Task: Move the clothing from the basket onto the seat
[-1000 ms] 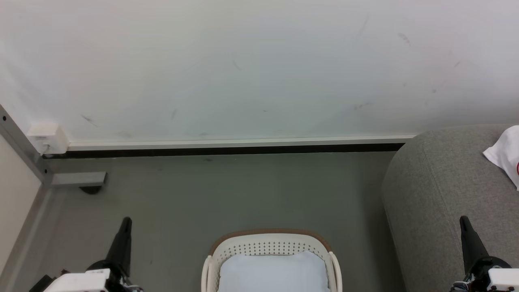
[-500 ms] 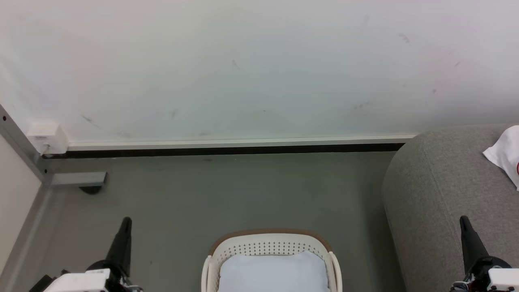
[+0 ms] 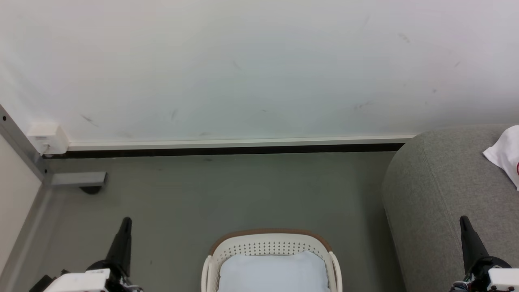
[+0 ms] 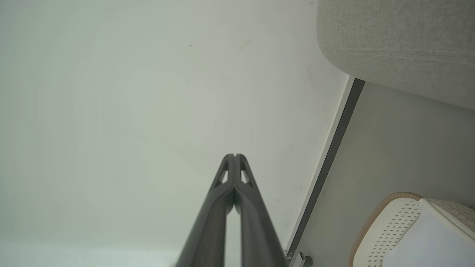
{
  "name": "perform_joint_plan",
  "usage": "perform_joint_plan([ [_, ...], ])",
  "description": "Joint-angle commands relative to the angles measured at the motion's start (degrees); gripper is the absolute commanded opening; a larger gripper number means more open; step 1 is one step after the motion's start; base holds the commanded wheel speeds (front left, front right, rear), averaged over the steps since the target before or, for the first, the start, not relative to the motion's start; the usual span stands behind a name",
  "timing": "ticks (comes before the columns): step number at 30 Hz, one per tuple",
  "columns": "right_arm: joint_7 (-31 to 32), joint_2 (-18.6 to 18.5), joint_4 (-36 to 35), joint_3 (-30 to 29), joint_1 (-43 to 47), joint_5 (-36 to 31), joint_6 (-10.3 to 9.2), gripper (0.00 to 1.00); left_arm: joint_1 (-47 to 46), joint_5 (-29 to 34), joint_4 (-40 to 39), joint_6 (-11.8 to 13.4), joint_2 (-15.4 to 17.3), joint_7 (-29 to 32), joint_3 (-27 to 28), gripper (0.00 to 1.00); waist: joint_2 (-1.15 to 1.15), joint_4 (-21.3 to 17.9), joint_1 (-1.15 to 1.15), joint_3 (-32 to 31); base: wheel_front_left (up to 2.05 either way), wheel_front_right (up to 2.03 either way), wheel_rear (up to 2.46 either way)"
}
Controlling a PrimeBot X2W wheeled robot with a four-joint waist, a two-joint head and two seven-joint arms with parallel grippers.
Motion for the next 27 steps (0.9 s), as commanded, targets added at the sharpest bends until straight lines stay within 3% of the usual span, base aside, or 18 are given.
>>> perform_joint_plan([
  [1,0.17,-0.42,-0.29,-0.22,-0.69,0.08,-0.14,0.00,-0.47,-0.76,-0.23,-0.06,0.17,0.22,0.13,0.00,0.00,0.00,0.00,0.00,0.00,0.00,0.00],
  [27,0.16,-0.43,-0.29,-0.22,-0.69,0.08,-0.14,0.00,-0.47,-0.76,-0.24,-0.06,0.17,0.22,0.12,0.00,0.00,0.00,0.00,0.00,0.00,0.00,0.00],
])
